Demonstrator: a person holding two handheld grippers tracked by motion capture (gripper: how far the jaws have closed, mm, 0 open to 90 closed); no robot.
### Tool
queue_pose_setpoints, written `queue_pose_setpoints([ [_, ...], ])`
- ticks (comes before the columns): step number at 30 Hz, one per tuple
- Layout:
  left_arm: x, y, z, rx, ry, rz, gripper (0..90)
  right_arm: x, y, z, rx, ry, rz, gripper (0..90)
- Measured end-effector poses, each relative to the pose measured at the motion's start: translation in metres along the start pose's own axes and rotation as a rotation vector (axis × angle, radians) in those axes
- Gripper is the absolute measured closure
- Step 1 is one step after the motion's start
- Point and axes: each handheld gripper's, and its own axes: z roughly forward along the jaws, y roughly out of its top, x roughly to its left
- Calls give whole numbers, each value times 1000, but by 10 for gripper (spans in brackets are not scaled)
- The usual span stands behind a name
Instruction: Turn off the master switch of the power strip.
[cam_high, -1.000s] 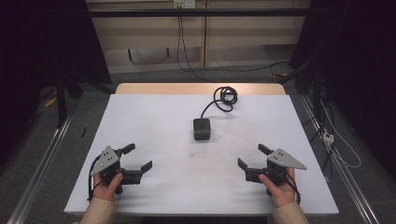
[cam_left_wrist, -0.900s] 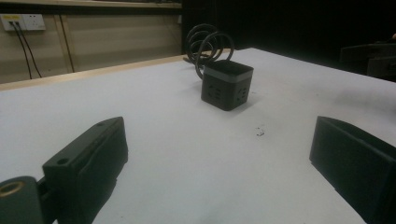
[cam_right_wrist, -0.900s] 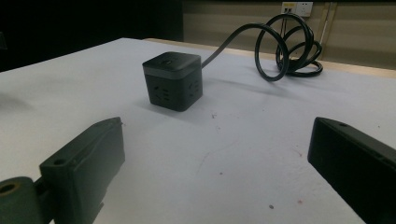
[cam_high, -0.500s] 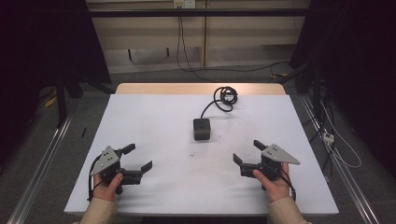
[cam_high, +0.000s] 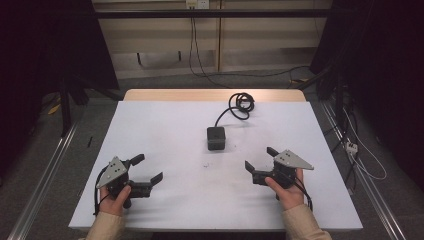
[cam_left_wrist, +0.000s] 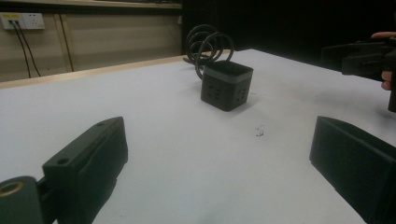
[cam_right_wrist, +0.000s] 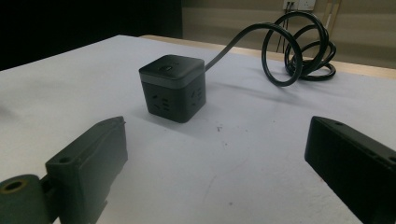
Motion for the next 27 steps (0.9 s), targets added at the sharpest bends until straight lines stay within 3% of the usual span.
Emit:
queue_pose_setpoints([
  [27,0,0,-1,-17,27,6,38,7,13,26,23,13,0,65],
])
